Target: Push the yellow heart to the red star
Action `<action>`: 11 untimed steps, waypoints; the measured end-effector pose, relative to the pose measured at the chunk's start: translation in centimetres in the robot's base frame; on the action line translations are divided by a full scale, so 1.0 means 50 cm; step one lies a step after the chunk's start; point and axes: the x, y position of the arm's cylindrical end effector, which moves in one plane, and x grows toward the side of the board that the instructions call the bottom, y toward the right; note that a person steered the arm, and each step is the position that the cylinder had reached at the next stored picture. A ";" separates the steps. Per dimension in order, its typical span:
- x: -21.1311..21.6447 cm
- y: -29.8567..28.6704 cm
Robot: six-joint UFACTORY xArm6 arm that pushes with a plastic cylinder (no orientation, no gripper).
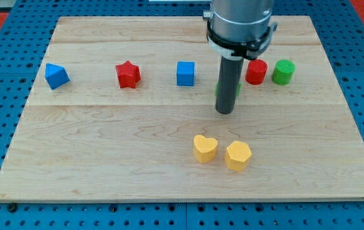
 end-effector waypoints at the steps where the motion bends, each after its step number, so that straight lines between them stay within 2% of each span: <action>1: -0.032 0.014; 3: -0.113 0.030; 4: -0.035 0.049; 6: 0.201 0.149; 7: 0.241 0.047; 8: 0.166 -0.123; 9: 0.074 -0.139; 10: 0.070 -0.148; 11: 0.108 -0.222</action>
